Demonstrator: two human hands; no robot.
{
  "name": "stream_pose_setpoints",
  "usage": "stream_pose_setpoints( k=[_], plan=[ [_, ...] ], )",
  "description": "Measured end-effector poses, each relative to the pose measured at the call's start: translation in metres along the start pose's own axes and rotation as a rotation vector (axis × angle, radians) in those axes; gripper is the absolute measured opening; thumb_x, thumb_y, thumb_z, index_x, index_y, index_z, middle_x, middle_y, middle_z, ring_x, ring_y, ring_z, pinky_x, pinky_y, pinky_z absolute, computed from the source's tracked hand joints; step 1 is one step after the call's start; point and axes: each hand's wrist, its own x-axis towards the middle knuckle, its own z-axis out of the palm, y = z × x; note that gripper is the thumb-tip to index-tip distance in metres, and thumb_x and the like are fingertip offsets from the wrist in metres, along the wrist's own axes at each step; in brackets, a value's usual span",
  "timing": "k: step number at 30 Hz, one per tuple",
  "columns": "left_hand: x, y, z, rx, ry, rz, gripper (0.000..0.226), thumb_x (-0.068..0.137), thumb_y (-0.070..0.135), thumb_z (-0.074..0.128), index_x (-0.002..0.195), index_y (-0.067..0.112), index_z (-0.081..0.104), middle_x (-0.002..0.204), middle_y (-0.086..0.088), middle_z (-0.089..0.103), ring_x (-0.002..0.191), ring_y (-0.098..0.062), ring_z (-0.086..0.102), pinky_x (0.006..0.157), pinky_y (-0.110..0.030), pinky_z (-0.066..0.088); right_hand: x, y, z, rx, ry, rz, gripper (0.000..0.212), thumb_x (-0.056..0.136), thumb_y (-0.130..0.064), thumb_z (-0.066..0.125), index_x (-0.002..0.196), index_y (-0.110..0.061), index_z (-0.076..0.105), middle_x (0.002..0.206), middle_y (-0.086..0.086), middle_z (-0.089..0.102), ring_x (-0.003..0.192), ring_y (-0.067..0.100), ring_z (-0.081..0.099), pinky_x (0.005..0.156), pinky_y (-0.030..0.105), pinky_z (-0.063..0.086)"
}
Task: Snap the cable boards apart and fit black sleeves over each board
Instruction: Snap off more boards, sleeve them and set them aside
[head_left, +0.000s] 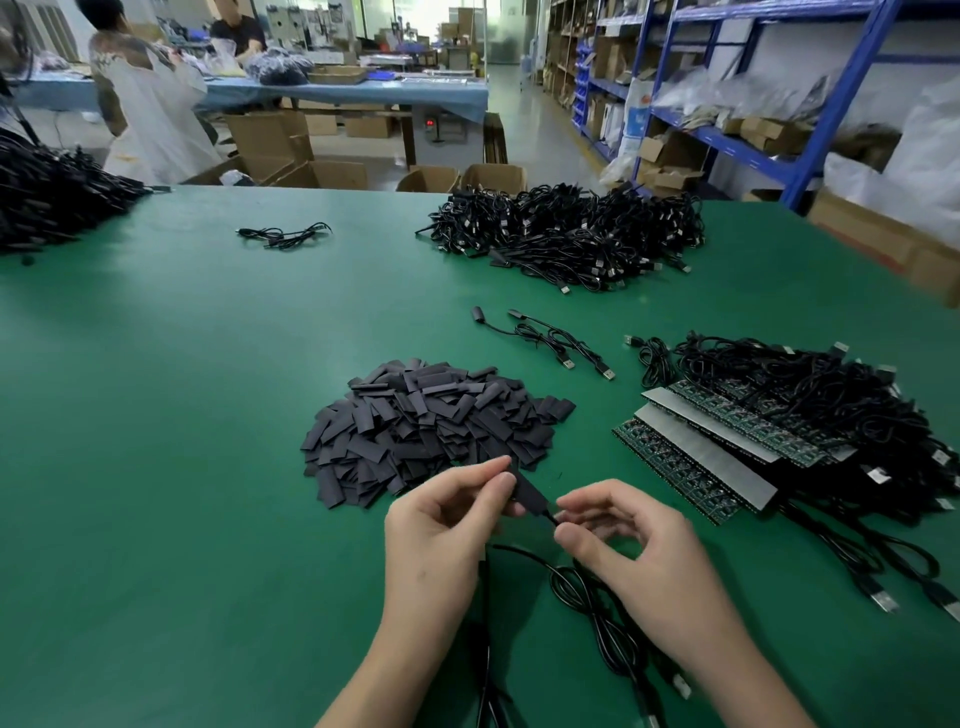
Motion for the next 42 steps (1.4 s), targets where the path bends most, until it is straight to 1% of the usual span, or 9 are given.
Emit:
stream_pose_setpoints(
  k=[6, 13, 17, 20, 25, 28, 34, 39, 42],
  plan=[
    [0.005, -0.001, -0.008, -0.082, 0.087, -0.033, 0.018, 0.082, 0.028, 0.076, 0.099, 0.028, 0.082, 0.078, -0.009, 0.078, 0.073, -0.013, 0.074, 0.067, -0.019, 0.055, -0.002, 0.005, 0.004, -0.318, -0.046, -0.093, 0.011, 0.085, -0.032, 0.079, 0.092, -0.039, 0.075, 0.099, -0.024, 0.067, 0.103, 0.006, 0.061, 0.081, 0.009, 0.04],
    [0.003, -0.003, -0.006, 0.0, 0.049, -0.011, 0.016, 0.085, 0.025, 0.077, 0.1, 0.027, 0.082, 0.08, -0.002, 0.079, 0.077, -0.014, 0.076, 0.07, -0.021, 0.058, -0.004, 0.009, 0.013, -0.261, 0.064, -0.114, 0.009, 0.093, -0.034, 0.071, 0.094, -0.043, 0.072, 0.095, -0.021, 0.067, 0.095, 0.004, 0.066, 0.077, 0.011, 0.044],
    [0.0, -0.003, -0.004, 0.046, 0.007, 0.015, 0.015, 0.088, 0.021, 0.078, 0.1, 0.028, 0.082, 0.081, 0.001, 0.08, 0.078, -0.014, 0.077, 0.071, -0.019, 0.056, -0.005, 0.006, 0.023, -0.247, 0.136, -0.156, 0.013, 0.094, -0.048, 0.059, 0.091, -0.04, 0.07, 0.086, -0.017, 0.069, 0.087, 0.009, 0.068, 0.077, 0.027, 0.051],
    [-0.002, -0.003, -0.004, 0.086, -0.005, 0.047, 0.018, 0.089, 0.015, 0.077, 0.101, 0.028, 0.082, 0.082, 0.004, 0.079, 0.078, -0.011, 0.076, 0.073, -0.016, 0.055, -0.006, 0.007, 0.03, -0.291, 0.164, -0.158, 0.014, 0.095, -0.039, 0.061, 0.083, -0.038, 0.068, 0.078, -0.017, 0.068, 0.079, 0.009, 0.066, 0.07, 0.037, 0.051],
    [-0.003, -0.001, -0.003, 0.201, -0.019, 0.134, 0.02, 0.089, 0.011, 0.078, 0.102, 0.026, 0.081, 0.084, 0.012, 0.079, 0.076, -0.005, 0.074, 0.072, -0.014, 0.054, -0.005, 0.01, 0.029, -0.294, 0.197, -0.147, 0.019, 0.097, -0.028, 0.063, 0.081, -0.037, 0.068, 0.072, -0.012, 0.065, 0.073, 0.012, 0.063, 0.059, 0.026, 0.044],
    [-0.002, -0.002, -0.005, 0.31, -0.022, 0.208, 0.02, 0.089, 0.014, 0.08, 0.104, 0.027, 0.081, 0.087, 0.019, 0.077, 0.079, -0.008, 0.074, 0.071, -0.022, 0.057, -0.006, 0.009, 0.029, -0.277, 0.186, -0.128, 0.019, 0.097, -0.027, 0.064, 0.082, -0.037, 0.07, 0.071, -0.009, 0.064, 0.067, 0.013, 0.062, 0.051, 0.015, 0.034],
    [0.004, -0.001, -0.012, 0.487, 0.011, 0.312, 0.026, 0.093, 0.038, 0.067, 0.118, 0.036, 0.072, 0.099, 0.022, 0.071, 0.089, -0.008, 0.065, 0.069, -0.014, 0.045, -0.002, -0.004, 0.022, -0.256, 0.255, -0.125, 0.017, 0.096, -0.031, 0.061, 0.081, -0.033, 0.069, 0.065, -0.008, 0.065, 0.062, 0.009, 0.064, 0.051, 0.015, 0.04],
    [0.013, -0.005, -0.03, 0.758, -0.097, 0.166, 0.036, 0.085, 0.069, 0.052, 0.105, 0.042, 0.064, 0.085, 0.02, 0.064, 0.081, 0.001, 0.059, 0.068, -0.023, 0.047, 0.03, -0.027, 0.007, -0.324, 0.22, -0.147, 0.018, 0.1, -0.033, 0.059, 0.083, -0.033, 0.064, 0.065, -0.014, 0.066, 0.057, 0.002, 0.068, 0.053, 0.02, 0.05],
    [0.011, -0.003, -0.034, 0.931, -0.159, 0.115, 0.044, 0.079, 0.081, 0.046, 0.098, 0.043, 0.062, 0.07, 0.017, 0.061, 0.072, 0.002, 0.057, 0.06, -0.023, 0.041, 0.08, -0.043, -0.001, -0.502, 0.195, -0.159, 0.019, 0.102, -0.032, 0.061, 0.084, -0.029, 0.066, 0.056, -0.006, 0.06, 0.054, 0.013, 0.067, 0.052, 0.035, 0.05]
  ],
)
